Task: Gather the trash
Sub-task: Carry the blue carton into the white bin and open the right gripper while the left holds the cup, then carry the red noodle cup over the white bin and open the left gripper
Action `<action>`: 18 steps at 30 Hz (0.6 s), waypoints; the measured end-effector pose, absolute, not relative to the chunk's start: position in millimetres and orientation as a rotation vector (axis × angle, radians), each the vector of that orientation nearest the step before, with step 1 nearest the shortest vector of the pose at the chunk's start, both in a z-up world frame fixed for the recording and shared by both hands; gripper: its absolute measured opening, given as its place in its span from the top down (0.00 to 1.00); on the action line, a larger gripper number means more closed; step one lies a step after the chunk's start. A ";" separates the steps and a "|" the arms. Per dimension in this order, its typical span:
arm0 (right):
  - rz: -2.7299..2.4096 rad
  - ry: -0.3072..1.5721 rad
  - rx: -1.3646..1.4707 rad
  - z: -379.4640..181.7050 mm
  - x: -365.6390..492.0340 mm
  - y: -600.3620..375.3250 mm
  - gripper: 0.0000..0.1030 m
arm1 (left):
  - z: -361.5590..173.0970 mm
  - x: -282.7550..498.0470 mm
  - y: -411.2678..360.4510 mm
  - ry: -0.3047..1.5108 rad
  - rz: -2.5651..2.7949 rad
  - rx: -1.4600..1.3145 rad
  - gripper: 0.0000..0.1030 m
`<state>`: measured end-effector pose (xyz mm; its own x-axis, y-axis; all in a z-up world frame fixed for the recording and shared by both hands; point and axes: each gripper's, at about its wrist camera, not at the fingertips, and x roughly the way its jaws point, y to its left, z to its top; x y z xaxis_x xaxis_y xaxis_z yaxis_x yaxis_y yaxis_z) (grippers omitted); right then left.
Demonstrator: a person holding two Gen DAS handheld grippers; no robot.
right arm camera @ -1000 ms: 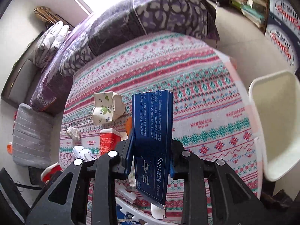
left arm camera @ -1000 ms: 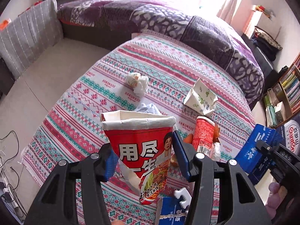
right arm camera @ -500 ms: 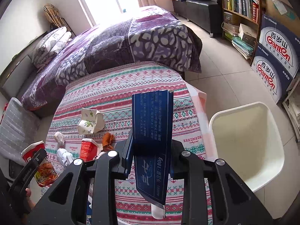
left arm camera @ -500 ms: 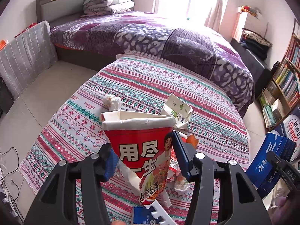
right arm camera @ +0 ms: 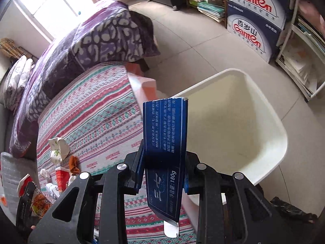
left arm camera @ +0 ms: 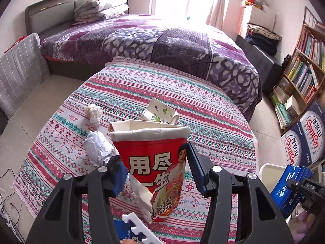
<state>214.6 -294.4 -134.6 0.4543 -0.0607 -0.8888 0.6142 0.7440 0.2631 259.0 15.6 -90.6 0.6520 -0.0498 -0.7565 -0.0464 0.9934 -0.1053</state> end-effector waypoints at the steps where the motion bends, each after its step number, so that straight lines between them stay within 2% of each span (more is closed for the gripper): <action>1: -0.471 1.027 0.627 -135.4 211.7 -300.9 0.73 | -90.2 258.0 11.2 0.859 -0.010 -0.116 0.48; 5: -0.532 1.036 0.664 -139.5 200.2 -325.4 0.68 | -89.4 253.1 -9.3 0.851 -0.044 -0.092 0.48; 7: -0.554 1.027 0.676 -138.4 194.5 -334.8 0.60 | -89.4 250.9 -20.5 0.848 -0.062 -0.078 0.48; 9: -0.576 1.007 0.685 -134.4 189.0 -342.0 0.35 | -89.4 248.9 -31.7 0.847 -0.085 -0.069 0.48; 12: -0.626 0.945 0.688 -124.1 178.6 -351.4 0.24 | -88.9 245.4 -48.9 0.844 -0.117 -0.055 0.48; 18: -0.677 0.872 0.638 -106.1 164.0 -366.6 0.18 | -88.0 237.9 -83.0 0.847 -0.183 -0.036 0.48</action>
<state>164.0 -366.6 -106.1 0.4689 -0.2650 -0.8426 0.7502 0.6230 0.2215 237.9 -83.0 -88.0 0.6473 -0.1755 -0.7417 0.1468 0.9836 -0.1046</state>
